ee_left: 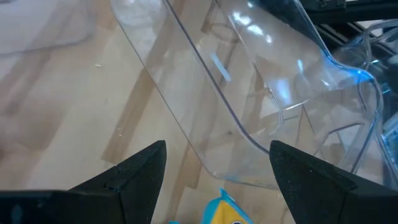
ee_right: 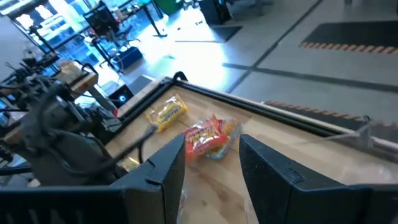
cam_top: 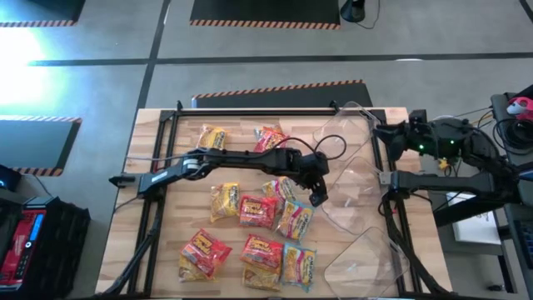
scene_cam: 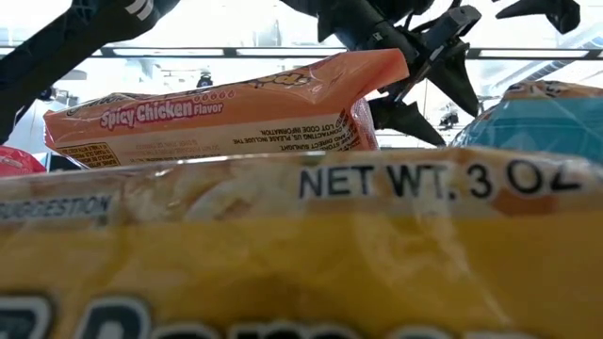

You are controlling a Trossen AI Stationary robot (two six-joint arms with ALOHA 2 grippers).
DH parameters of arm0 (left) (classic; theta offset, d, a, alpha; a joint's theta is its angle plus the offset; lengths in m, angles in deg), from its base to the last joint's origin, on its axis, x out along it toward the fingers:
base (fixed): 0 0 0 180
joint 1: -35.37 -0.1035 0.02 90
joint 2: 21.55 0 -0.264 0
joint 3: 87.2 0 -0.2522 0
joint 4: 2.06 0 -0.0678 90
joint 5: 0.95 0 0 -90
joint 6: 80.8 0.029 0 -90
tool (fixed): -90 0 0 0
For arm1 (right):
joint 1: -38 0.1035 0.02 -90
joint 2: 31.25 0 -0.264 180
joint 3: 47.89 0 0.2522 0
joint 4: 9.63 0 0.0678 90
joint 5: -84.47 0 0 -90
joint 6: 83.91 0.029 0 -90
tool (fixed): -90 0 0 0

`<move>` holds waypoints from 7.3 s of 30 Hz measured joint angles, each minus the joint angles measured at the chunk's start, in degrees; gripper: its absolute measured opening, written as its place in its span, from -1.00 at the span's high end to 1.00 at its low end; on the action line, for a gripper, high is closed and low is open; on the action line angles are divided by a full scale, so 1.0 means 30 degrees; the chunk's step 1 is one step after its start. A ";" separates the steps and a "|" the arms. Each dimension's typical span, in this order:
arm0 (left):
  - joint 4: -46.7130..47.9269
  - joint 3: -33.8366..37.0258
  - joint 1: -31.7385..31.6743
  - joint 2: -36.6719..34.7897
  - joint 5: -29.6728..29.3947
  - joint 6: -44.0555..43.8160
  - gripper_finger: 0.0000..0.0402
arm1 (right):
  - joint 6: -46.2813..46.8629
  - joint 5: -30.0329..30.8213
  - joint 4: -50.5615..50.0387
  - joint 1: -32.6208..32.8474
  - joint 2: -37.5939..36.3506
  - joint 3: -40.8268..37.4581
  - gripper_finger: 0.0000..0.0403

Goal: Sort Maruchan noodles
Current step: Adjust the middle transparent bin

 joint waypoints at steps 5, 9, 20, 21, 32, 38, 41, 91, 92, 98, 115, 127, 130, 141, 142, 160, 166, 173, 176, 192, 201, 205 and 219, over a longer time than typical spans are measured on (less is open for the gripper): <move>-0.0403 0.0122 0.0015 0.0000 0.0290 -0.0156 -0.34 | -0.0528 -0.0043 0.1015 0.0000 0.0000 0.0000 0.31; -0.0781 0.0122 0.0015 0.0000 0.0399 -0.0163 -0.34 | -0.0953 -0.0042 0.1774 0.0000 0.0022 0.0122 0.31; -0.2631 0.1539 -0.0051 -0.0036 0.0384 -0.0757 -0.34 | -0.2182 -0.0051 0.3870 0.0000 0.0015 0.0584 0.31; -0.2691 0.1694 -0.0058 -0.0036 0.0376 -0.0862 -0.34 | -0.2274 -0.0051 0.3857 0.0000 0.0020 0.0701 0.31; -0.3734 0.2815 -0.0093 -0.0044 0.0371 -0.1409 -0.34 | -0.3443 -0.0058 0.3575 0.0000 0.0015 0.2783 0.31; -0.3081 0.2538 -0.0131 -0.0044 0.0304 -0.1453 -0.34 | -0.3862 -0.0058 0.3037 0.0000 0.0007 0.3820 0.31; -0.2925 0.1845 -0.0124 -0.0044 0.0319 -0.1301 -0.34 | -0.3966 -0.0058 0.2877 0.0000 0.0007 0.3975 0.31; -0.1577 0.0031 0.0699 -0.0029 0.0471 -0.1908 -0.34 | -0.3802 0.0124 0.1085 -0.0007 0.0029 0.3942 0.31; -0.1570 0.0053 0.0699 -0.0029 0.0399 -0.1994 -0.34 | -0.3802 0.0124 0.1077 -0.0007 0.0029 0.3942 0.31; -0.1785 0.0071 0.0685 -0.0029 -0.0038 -0.2349 -0.34 | -0.3795 0.0124 0.1085 -0.0007 0.0051 0.3934 0.31; -0.1210 -0.0154 0.0678 -0.0029 -0.0031 -0.1825 -0.34 | -0.3974 -0.1738 0.2927 -0.0007 0.0160 0.4775 0.31; -0.1201 -0.0154 0.0559 -0.0036 -0.0016 -0.1489 -0.34 | -0.4305 -0.1362 0.1687 -0.0007 0.0233 0.6581 0.31; -0.1222 -0.0154 0.0469 -0.0036 -0.0016 -0.1487 -0.34 | -0.4196 -0.1384 0.1684 -0.0007 0.0571 0.5469 0.31; -0.1197 -0.0154 0.0301 -0.0036 -0.0009 -0.1482 -0.34 | -0.3854 -0.1559 0.3437 0.0000 0.2051 0.1537 0.31; -0.1202 -0.0154 0.0299 -0.0036 -0.0009 -0.1482 -0.34 | -0.3749 -0.1560 0.3699 0.0000 0.2069 0.1134 0.31; -0.0583 -0.0154 0.0306 -0.0036 -0.0002 -0.1307 -0.34 | 0.0348 -0.3111 0.5013 0.1286 0.1894 -0.4839 0.31; -0.0279 -0.0154 0.0306 -0.0036 -0.0002 -0.1295 -0.34 | 0.1555 -0.3074 0.2544 0.2326 0.1909 -0.4947 0.31; 0.0056 -0.0154 0.0306 -0.0036 -0.0005 -0.0862 -0.34 | 0.3198 -0.3074 0.0805 0.3843 0.1916 -0.4993 0.31; 0.0248 -0.0154 0.0306 -0.0036 -0.0016 -0.0734 -0.34 | 0.4251 -0.3077 0.0589 0.4823 0.1923 -0.5359 0.31; 0.0576 -0.0154 0.0299 -0.0036 -0.0038 -0.0345 -0.34 | 1.0298 -0.3647 0.0941 1.0843 0.2256 -0.7584 0.31; 0.1016 -0.0154 0.0284 -0.0044 -0.0048 -0.0142 -0.34 | 1.2411 -0.5054 -0.0399 1.3208 0.3868 -0.7529 0.31; 0.1071 -0.0154 0.0284 -0.0044 -0.0045 -0.0142 -0.34 | 1.2364 -0.6718 -0.0343 1.3945 0.4497 -0.6976 0.31; 0.1096 -0.0154 0.0270 -0.0051 -0.0025 -0.0149 -0.34 | 1.0406 -0.9266 -0.5532 1.5535 0.7957 -0.4898 0.31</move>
